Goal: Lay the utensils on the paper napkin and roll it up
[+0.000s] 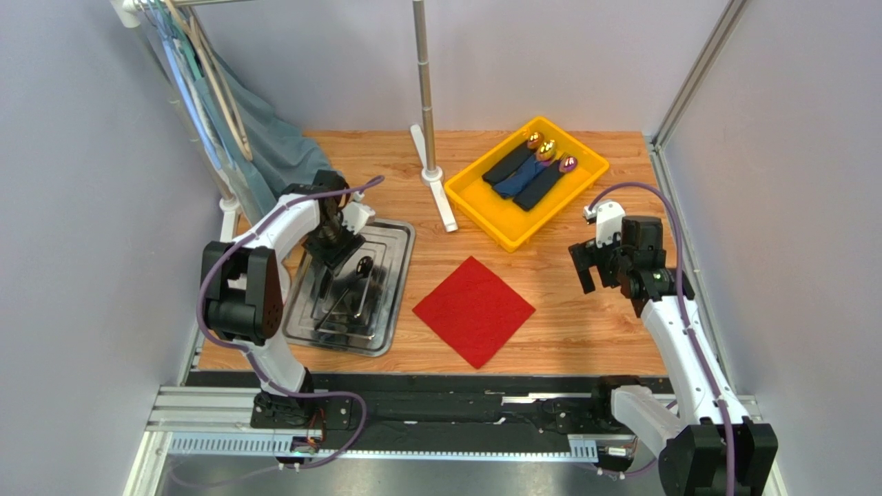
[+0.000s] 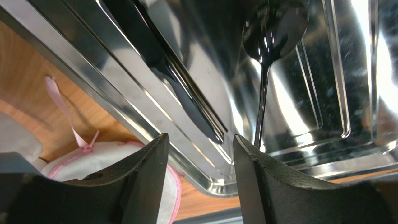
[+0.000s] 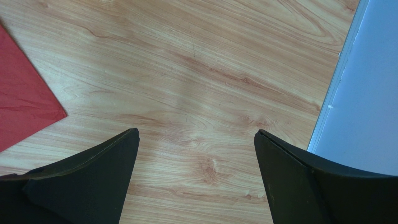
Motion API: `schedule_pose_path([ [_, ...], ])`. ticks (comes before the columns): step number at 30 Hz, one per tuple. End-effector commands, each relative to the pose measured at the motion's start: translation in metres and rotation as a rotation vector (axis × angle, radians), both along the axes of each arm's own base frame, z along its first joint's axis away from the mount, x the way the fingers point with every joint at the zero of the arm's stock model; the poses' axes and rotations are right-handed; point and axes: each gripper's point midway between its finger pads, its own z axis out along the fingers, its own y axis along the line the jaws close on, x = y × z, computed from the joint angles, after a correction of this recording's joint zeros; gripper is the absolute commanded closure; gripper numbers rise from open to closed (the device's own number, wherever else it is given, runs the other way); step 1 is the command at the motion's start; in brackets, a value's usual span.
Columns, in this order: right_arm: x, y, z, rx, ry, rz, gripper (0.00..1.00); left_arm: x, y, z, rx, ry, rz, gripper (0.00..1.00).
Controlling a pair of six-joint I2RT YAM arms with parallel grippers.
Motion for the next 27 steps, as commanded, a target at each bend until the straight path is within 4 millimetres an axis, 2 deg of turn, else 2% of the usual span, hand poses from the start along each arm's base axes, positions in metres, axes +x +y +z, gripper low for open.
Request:
schedule_pose_path([
  [1, 0.012, 0.002, 0.02, 0.024, -0.052, -0.011, 0.0, 0.012, -0.018, 0.008, -0.082, -0.003, 0.098, 0.42],
  [5, 0.014, 0.003, 0.02, 0.027, -0.046, -0.014, 0.0, 0.015, -0.021, -0.001, -0.086, 0.034, 0.137, 0.48],
  [12, 0.014, 0.002, 0.018, 0.022, -0.037, -0.012, 0.0, 0.025, -0.01, -0.015, -0.046, 0.027, 0.214, 0.54],
  [17, 0.013, 0.004, 0.015, 0.025, -0.026, -0.006, 0.0, 0.029, -0.001, -0.024, -0.041, 0.053, 0.254, 0.57],
  [27, 0.013, 0.004, 0.01, 0.032, -0.01, -0.015, 0.0, 0.041, 0.0, -0.033, -0.037, 0.051, 0.246, 0.57],
])
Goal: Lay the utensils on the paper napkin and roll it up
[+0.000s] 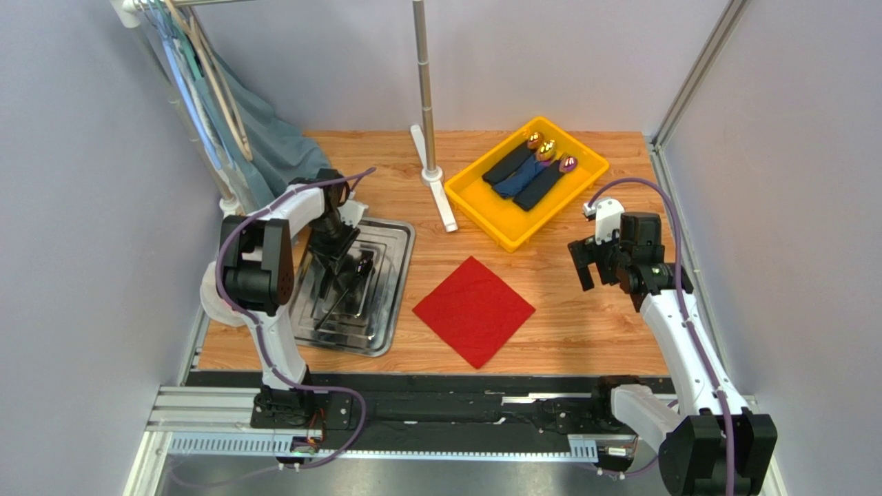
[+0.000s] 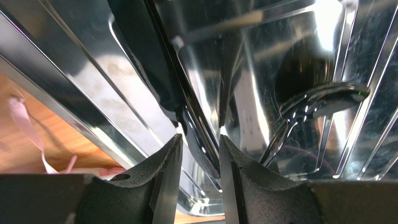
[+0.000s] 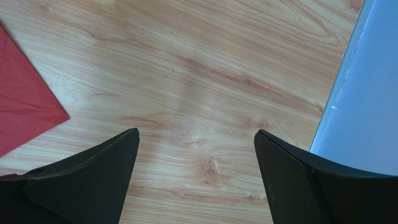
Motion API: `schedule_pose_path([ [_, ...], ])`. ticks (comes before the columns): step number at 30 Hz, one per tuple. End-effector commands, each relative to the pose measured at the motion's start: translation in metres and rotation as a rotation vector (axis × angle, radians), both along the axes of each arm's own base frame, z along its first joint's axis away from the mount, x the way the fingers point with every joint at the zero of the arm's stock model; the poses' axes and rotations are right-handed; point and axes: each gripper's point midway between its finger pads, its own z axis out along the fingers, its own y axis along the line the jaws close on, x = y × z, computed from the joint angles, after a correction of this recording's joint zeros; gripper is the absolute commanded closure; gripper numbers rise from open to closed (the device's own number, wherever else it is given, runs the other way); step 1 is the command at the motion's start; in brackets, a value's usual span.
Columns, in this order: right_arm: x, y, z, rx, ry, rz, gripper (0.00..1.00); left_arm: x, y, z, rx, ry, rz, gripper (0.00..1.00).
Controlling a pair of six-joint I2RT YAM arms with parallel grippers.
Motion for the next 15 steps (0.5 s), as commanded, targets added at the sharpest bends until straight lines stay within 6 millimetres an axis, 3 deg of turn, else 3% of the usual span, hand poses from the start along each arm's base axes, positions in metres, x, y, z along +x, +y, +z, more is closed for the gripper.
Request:
schedule_pose_path([
  [1, 0.008, 0.003, 0.012, 0.022, -0.03, -0.008, 0.0, 0.018, 0.0, 0.004, -0.001, -0.041, 0.024, 0.57],
  [13, 0.011, 0.004, 0.018, 0.028, -0.032, 0.0, 0.0, 0.012, -0.001, -0.011, -0.019, 0.006, 0.053, 0.63],
  [15, 0.012, 0.004, 0.019, 0.029, -0.035, -0.001, 0.0, 0.011, -0.002, -0.012, -0.024, 0.01, 0.055, 0.71],
])
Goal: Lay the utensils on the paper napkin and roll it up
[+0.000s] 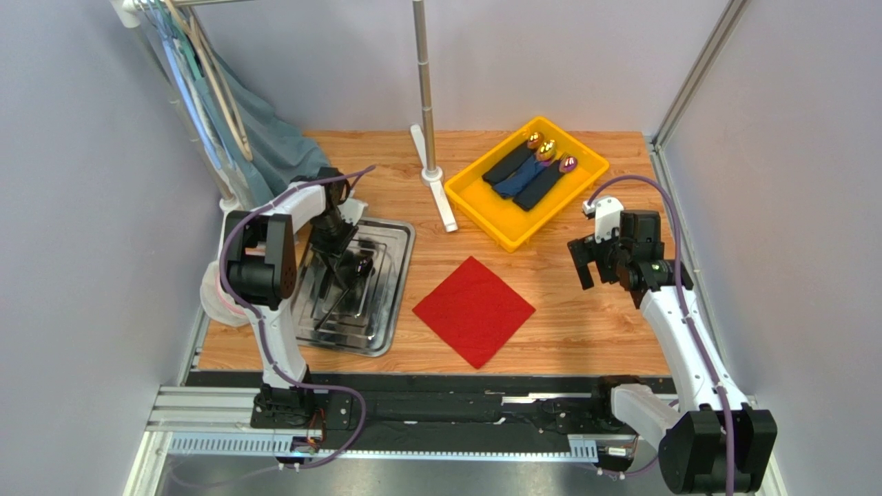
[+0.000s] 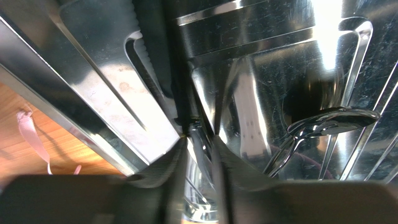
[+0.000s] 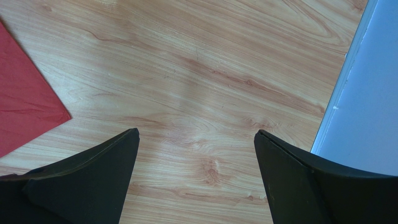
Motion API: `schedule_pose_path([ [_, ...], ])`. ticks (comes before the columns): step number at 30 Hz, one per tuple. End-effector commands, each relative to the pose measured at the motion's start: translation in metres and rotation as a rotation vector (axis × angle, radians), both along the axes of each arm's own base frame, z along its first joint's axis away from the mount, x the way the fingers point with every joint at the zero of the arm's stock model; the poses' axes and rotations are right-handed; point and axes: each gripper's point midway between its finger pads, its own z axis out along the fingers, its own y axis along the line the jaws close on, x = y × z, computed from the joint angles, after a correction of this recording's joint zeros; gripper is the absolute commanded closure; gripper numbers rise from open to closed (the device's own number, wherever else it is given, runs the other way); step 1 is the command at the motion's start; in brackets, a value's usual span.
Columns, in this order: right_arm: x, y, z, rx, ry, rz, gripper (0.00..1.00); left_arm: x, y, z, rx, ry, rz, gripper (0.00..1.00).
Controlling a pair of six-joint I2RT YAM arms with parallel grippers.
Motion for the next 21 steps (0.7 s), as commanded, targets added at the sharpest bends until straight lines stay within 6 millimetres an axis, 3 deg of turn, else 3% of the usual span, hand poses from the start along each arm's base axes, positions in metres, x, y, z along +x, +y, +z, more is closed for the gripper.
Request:
schedule_pose_path([
  [1, 0.011, 0.003, 0.018, 0.025, -0.051, -0.003, 0.0, 0.0, -0.004, -0.005, -0.028, 0.007, 0.036, 0.76],
  [2, 0.011, 0.003, 0.018, 0.025, -0.049, -0.003, 0.0, -0.001, -0.004, -0.005, -0.025, 0.008, 0.038, 0.86],
  [5, 0.011, 0.005, 0.02, 0.036, -0.05, -0.003, 0.0, 0.003, -0.008, 0.006, -0.046, -0.011, 0.059, 1.0],
  [15, 0.015, 0.032, 0.035, 0.197, -0.034, 0.018, 0.0, -0.002, -0.045, 0.089, -0.18, -0.113, 0.224, 1.0],
  [21, 0.017, 0.047, 0.042, 0.289, -0.014, 0.024, 0.0, -0.021, -0.077, 0.116, -0.254, -0.101, 0.371, 1.0],
])
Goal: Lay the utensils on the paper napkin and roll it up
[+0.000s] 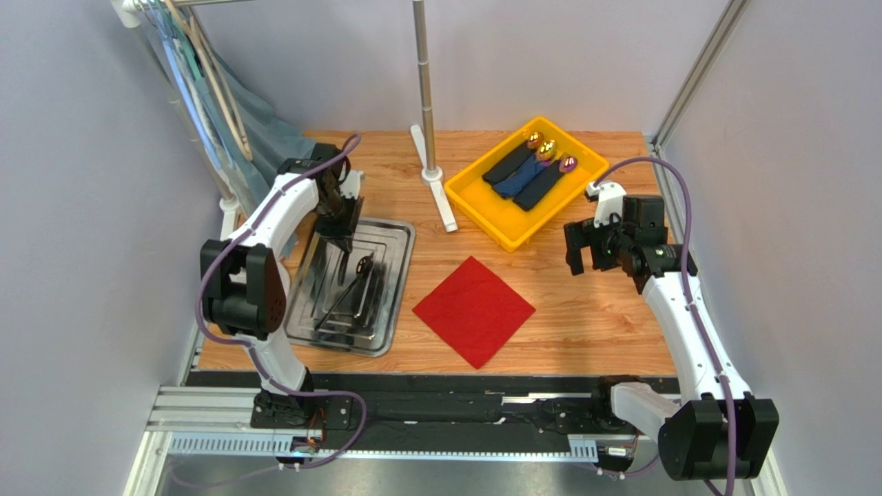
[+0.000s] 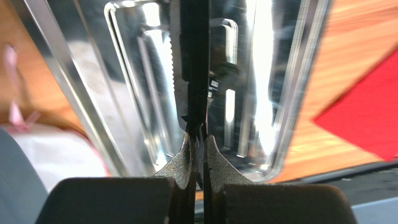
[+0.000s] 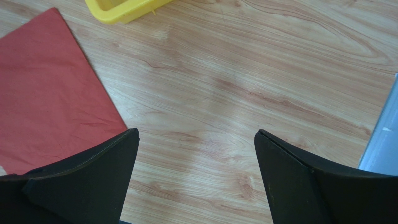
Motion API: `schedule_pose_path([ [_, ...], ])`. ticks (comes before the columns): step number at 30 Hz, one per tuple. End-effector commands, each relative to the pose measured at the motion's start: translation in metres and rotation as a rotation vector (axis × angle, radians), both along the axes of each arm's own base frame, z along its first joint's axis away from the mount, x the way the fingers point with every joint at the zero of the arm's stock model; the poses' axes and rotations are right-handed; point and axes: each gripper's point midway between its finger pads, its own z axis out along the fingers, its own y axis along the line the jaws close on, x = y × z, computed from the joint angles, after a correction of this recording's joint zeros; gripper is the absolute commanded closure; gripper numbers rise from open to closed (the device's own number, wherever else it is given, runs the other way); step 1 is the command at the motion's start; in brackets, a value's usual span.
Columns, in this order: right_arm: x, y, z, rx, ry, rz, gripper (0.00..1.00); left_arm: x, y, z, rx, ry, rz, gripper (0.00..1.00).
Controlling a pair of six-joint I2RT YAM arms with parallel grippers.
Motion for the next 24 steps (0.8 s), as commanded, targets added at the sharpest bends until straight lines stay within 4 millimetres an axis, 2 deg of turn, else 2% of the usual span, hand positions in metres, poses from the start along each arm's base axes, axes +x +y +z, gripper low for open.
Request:
schedule_pose_path([
  [1, 0.007, 0.017, 0.017, 0.104, -0.012, 0.009, 0.0, -0.018, -0.031, 0.033, -0.1, 0.015, 0.175, 1.0],
  [5, 0.008, 0.021, 0.017, 0.127, -0.001, 0.013, 0.0, -0.021, -0.062, 0.05, -0.207, -0.026, 0.254, 1.0],
  [7, 0.008, 0.021, 0.015, 0.131, 0.006, 0.011, 0.0, -0.023, -0.086, 0.057, -0.241, -0.018, 0.263, 1.0],
  [8, 0.008, 0.021, 0.014, 0.133, 0.007, 0.009, 0.0, -0.023, -0.095, 0.054, -0.241, 0.0, 0.261, 1.0],
  [9, 0.008, 0.022, 0.012, 0.139, 0.012, 0.007, 0.0, -0.025, -0.114, 0.058, -0.256, 0.009, 0.254, 1.0],
  [10, 0.006, 0.022, 0.01, 0.141, 0.018, 0.004, 0.0, -0.026, -0.124, 0.059, -0.266, 0.019, 0.25, 1.0],
  [12, 0.004, 0.023, 0.007, 0.144, 0.025, 0.003, 0.0, -0.035, -0.15, 0.051, -0.256, 0.049, 0.229, 1.0],
  [15, 0.003, 0.021, 0.004, 0.14, 0.029, -0.003, 0.0, -0.046, -0.178, 0.037, -0.285, 0.111, 0.249, 1.0],
  [19, 0.002, 0.017, 0.005, 0.119, 0.025, -0.015, 0.0, -0.055, -0.227, 0.027, -0.376, 0.137, 0.252, 1.0],
  [20, 0.001, 0.016, 0.005, 0.115, 0.024, -0.016, 0.0, -0.058, -0.236, 0.016, -0.365, 0.171, 0.251, 1.0],
  [24, 0.001, 0.016, 0.003, 0.114, 0.024, -0.016, 0.0, -0.062, -0.265, 0.007, -0.371, 0.177, 0.257, 1.0],
])
